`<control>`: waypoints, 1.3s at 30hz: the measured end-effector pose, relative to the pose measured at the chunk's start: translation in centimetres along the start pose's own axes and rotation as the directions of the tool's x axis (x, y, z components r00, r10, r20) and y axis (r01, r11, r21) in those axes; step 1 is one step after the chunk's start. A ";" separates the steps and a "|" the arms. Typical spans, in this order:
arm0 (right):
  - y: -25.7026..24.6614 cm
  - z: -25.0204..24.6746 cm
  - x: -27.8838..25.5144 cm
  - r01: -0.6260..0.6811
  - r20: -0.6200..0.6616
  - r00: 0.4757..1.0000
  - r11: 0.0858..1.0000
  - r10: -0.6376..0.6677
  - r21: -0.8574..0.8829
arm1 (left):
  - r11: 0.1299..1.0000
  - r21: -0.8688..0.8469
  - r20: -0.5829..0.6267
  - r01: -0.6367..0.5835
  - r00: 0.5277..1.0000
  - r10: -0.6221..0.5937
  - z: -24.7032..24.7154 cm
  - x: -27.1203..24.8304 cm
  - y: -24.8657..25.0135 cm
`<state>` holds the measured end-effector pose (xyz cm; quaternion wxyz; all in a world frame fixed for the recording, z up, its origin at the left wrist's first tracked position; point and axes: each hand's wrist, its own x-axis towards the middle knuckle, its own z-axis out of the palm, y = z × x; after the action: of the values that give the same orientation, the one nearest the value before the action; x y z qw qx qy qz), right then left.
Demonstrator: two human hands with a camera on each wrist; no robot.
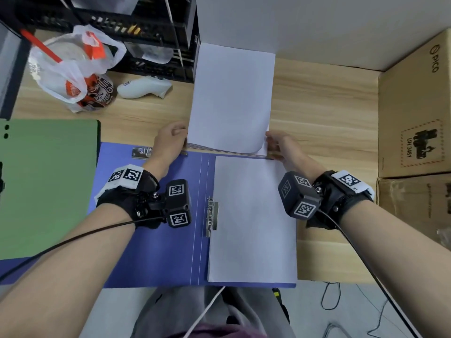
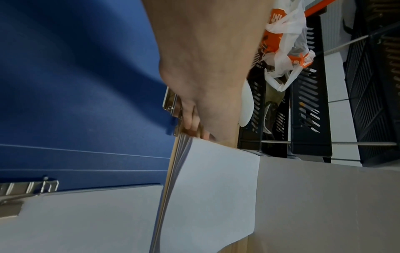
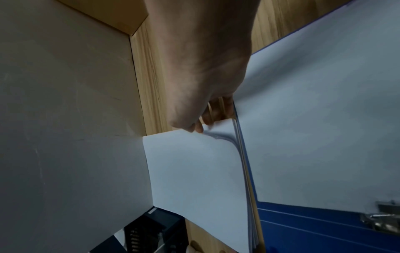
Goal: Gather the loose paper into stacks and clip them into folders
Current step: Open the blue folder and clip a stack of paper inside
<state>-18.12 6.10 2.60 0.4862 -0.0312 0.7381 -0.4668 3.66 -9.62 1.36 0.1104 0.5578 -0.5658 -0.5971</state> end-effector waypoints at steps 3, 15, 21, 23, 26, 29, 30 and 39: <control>-0.1 0.0 0.1 0.004 -0.010 1.000 1.000 -0.004 0.014 | 0.999 -0.039 -0.006 -0.004 1.000 0.004 0.2 0.2 0.2; -0.5 -0.9 -1.6 0.022 0.068 0.997 0.998 -0.026 0.058 | 0.960 -0.249 0.159 0.126 0.983 -0.088 3.0 0.9 2.2; -0.6 -2.1 -2.0 -0.069 0.043 0.997 0.989 0.064 0.131 | 0.905 -0.411 0.144 0.110 0.988 -0.055 2.7 -0.1 3.1; -1.3 -2.1 -2.5 -0.061 0.133 0.990 0.982 0.038 0.178 | 0.918 -0.388 0.161 0.085 0.987 -0.023 2.1 -1.0 3.1; -2.2 -1.8 -3.1 0.015 0.162 0.986 0.987 -0.041 0.160 | 0.976 -0.215 0.215 0.016 0.976 0.032 0.8 -2.4 2.2; -2.5 -1.7 -3.9 0.143 0.057 0.987 0.983 -0.150 0.112 | 0.991 -0.099 0.228 -0.086 0.968 0.107 0.1 -4.1 1.2; -2.6 -1.7 -4.6 0.189 0.051 0.979 0.974 -0.197 0.127 | 0.990 -0.083 0.202 -0.113 0.971 0.128 0.1 -4.7 1.2; 1.8 -3.1 -9.3 0.375 0.197 0.906 0.926 -0.375 0.036 | 0.953 0.004 0.040 -0.304 0.952 0.304 1.4 -9.6 0.4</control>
<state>-14.82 13.77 7.97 0.4592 -0.2198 0.6661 -0.5450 5.78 -1.64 6.50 0.1872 0.4530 -0.6498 -0.5810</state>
